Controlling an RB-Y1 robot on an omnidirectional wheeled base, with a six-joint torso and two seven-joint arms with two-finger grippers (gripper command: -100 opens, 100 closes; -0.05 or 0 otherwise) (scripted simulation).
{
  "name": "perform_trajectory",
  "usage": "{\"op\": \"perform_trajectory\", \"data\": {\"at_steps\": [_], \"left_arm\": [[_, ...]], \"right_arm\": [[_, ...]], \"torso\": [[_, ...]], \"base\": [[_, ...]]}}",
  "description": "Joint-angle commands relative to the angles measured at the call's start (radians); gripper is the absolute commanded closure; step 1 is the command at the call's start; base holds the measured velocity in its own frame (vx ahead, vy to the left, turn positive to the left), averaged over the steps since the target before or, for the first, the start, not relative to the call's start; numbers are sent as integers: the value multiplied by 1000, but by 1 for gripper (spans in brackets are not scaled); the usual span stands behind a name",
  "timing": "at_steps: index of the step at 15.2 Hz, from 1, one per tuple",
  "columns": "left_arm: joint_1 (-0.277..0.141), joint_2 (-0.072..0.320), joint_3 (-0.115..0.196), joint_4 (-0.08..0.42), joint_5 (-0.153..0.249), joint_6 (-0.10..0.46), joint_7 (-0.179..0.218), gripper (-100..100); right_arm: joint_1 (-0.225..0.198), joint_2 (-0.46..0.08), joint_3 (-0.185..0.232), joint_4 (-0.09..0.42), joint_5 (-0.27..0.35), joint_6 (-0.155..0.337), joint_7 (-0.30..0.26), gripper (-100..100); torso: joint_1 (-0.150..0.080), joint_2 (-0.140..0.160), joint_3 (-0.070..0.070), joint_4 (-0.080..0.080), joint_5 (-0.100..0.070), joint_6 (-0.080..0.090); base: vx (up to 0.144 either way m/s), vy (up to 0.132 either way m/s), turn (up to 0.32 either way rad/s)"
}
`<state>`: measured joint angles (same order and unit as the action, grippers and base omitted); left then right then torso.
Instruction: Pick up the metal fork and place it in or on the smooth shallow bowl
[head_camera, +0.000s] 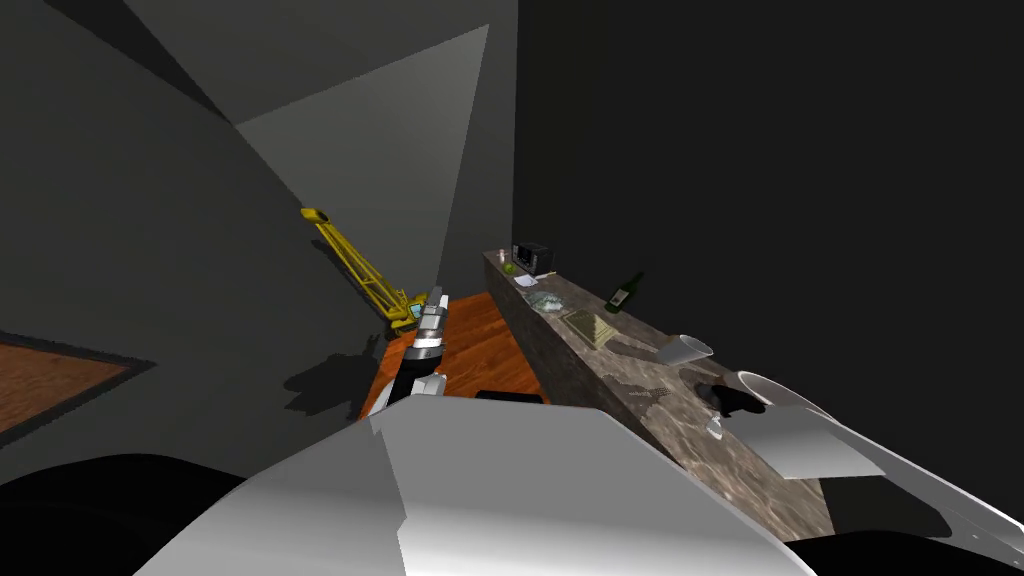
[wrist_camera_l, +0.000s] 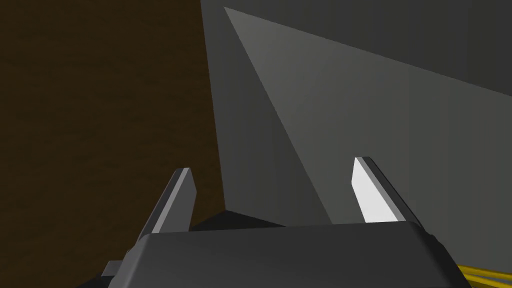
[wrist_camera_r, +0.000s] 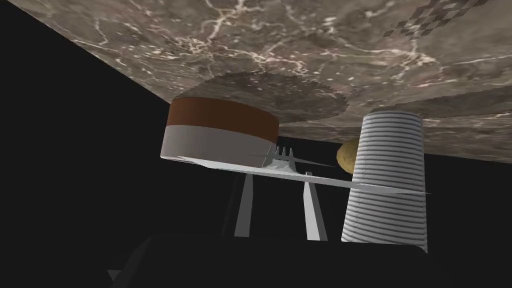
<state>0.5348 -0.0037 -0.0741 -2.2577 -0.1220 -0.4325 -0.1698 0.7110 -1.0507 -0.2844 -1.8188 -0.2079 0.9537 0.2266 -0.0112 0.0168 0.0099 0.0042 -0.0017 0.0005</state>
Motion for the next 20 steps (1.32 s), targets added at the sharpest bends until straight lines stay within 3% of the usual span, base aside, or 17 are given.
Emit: {"op": "perform_trajectory", "data": {"at_steps": [1, 7, 8, 13, 18, 20], "left_arm": [[0, 0, 0, 0, 0, 0, 0, 0], [0, 0, 0, 0, 0, 0, 0, 0], [0, 0, 0, 0, 0, 0, 0, 0], [1, 0, 0, 0, 0, 0, 0, 0], [1, 0, 0, 0, 0, 0, 0, 0], [1, 0, 0, 0, 0, 0, 0, 0]], "right_arm": [[-5, -16, -18, 25, -15, 3, 16, 100], [-16, -62, -59, 139, -84, 30, 42, 100], [-16, -62, -59, 139, -84, 30, 42, 100], [-31, -100, -79, 265, -164, 81, 48, 100], [-37, -115, -86, 319, -199, 104, 49, 100], [-44, -128, -91, 370, -232, 127, 50, 100]], "torso": [[0, 0, 0, 0, 0, 0], [-4, -7, -4, -2, 0, -2], [-5, -10, -6, -2, 0, -2], [-6, -19, -11, -4, 0, -3], [-3, -22, -13, -5, 0, -1], [-1, -23, -14, -5, 0, -1]], "base": [[-229, -86, 271], [-189, -115, 277], [-72, -101, 155], [-56, -121, 230], [-25, -98, 143], [-11, -76, 156]]}}
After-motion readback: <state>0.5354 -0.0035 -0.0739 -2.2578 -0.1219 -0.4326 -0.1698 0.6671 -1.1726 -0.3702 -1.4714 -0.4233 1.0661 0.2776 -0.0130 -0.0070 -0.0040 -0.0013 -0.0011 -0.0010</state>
